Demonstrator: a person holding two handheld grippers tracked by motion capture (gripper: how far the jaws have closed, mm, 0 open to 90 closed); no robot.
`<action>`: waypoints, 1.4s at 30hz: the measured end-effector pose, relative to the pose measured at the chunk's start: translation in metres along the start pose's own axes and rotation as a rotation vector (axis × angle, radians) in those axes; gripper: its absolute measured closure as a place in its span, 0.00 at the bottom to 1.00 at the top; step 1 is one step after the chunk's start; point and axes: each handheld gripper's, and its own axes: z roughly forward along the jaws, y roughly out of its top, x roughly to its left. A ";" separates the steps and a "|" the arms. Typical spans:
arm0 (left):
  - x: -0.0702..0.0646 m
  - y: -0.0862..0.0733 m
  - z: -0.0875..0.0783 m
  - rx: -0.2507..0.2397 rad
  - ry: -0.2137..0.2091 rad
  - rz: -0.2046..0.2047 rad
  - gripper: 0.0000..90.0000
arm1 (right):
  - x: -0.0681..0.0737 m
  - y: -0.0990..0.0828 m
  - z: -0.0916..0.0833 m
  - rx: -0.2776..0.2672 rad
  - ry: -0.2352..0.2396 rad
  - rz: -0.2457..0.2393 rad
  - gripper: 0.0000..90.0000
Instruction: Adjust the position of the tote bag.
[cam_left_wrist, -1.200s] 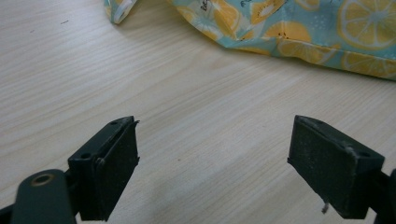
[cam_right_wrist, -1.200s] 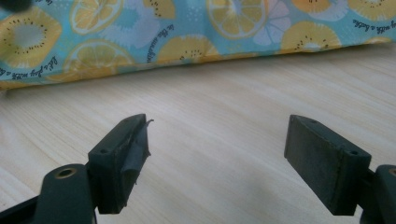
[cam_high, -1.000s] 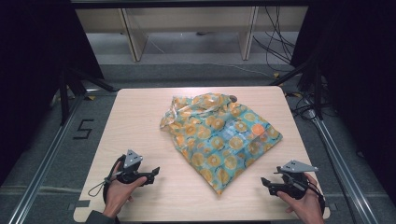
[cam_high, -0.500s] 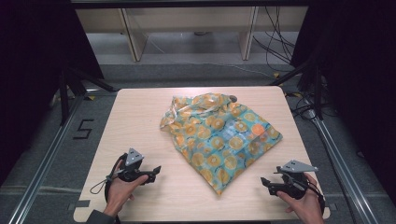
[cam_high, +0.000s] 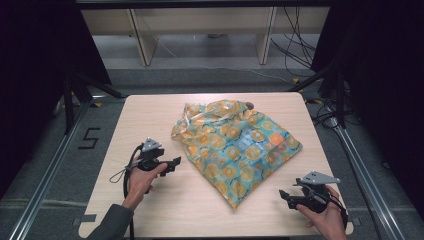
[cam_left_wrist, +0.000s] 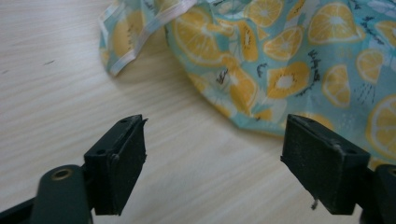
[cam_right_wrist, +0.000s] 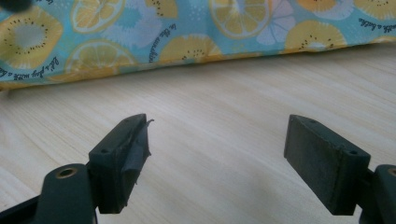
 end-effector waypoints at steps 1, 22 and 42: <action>-0.001 0.007 0.007 0.010 -0.008 0.006 0.25 | 0.000 0.000 -0.001 0.009 0.004 0.012 0.26; 0.011 0.051 0.090 -0.001 -0.025 -0.099 0.88 | 0.003 0.000 0.000 0.015 0.035 0.027 0.27; -0.006 0.015 0.045 0.054 -0.067 0.118 0.98 | -0.013 0.029 0.027 -0.009 0.000 -0.090 0.94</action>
